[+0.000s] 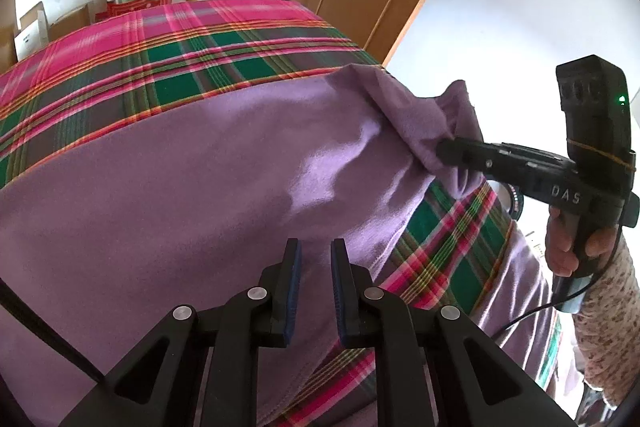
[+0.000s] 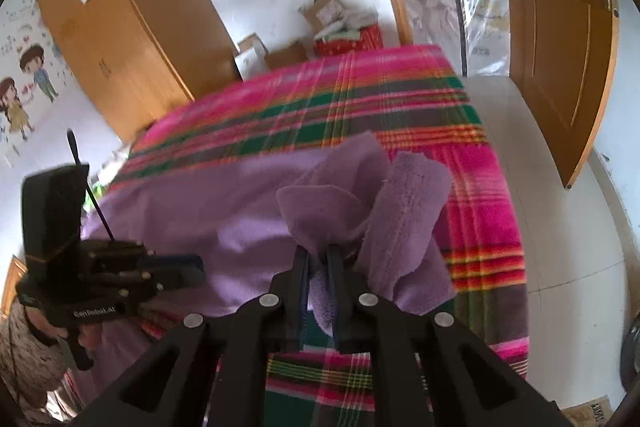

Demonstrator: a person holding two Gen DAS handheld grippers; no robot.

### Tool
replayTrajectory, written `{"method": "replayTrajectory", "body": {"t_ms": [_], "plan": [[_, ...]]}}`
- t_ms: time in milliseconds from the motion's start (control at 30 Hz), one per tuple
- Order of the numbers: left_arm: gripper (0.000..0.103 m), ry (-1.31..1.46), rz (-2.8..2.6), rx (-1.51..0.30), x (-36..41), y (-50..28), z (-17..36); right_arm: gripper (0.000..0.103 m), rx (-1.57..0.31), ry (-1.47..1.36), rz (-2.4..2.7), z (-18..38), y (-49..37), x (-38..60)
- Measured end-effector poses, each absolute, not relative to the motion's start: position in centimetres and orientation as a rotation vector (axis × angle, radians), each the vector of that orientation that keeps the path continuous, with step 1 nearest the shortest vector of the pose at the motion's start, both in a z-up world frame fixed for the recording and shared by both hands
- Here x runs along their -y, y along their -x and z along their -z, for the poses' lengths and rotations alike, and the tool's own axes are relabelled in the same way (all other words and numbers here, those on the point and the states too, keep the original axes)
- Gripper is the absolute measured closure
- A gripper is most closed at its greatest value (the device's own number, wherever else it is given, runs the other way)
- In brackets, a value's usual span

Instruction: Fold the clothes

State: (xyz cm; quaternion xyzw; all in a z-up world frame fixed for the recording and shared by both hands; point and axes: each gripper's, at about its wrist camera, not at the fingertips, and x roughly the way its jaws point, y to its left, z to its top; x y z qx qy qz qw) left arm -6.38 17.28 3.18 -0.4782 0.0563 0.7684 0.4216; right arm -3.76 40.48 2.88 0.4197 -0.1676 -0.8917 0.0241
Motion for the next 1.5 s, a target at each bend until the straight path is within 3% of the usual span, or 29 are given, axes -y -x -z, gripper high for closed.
{"method": "replayTrajectory", "body": {"t_ms": [67,267,400,600,767,833,900,1000,1300,1500], "plan": [[0.088,1.204,-1.926,-0.157,-17.2,6.3,-3.0,0.093,0.516,-1.3,2.766,-3.0,3.3,-40.7],[0.087,1.182,-1.932,-0.205,-17.5,6.1,-2.8,0.077,0.607,-1.126,2.9,-5.3,-0.6,-43.4],[0.077,1.169,-1.907,-0.186,-17.5,6.0,-2.8,0.056,0.842,-1.125,2.94,-4.0,-1.4,-47.1],[0.072,1.163,-1.91,-0.179,-17.7,5.9,-2.8,0.056,1.023,-1.005,2.737,-1.9,-0.1,-47.1],[0.072,1.219,-1.896,-0.065,-17.1,6.8,-2.7,0.056,0.934,-1.103,2.769,-1.3,1.8,-46.2],[0.072,1.223,-1.91,-0.046,-17.1,6.8,-2.7,0.061,0.881,-1.147,2.793,-1.2,2.6,-45.8],[0.072,1.209,-1.934,-0.066,-17.5,6.6,-2.6,0.087,0.873,-1.161,2.83,-1.2,2.3,-46.2],[0.072,1.154,-1.961,-0.17,-18.4,5.7,-2.8,0.097,0.872,-1.175,2.889,-1.1,1.5,-47.1],[0.072,1.124,-1.916,-0.206,-19.7,4.9,-2.9,0.097,0.924,-1.062,3.195,-3.1,-2.6,-52.2],[0.072,1.067,-1.927,-0.418,-21.3,3.7,-3.0,0.097,1.192,-1.118,3.208,-0.4,-3.1,-57.0]]}}
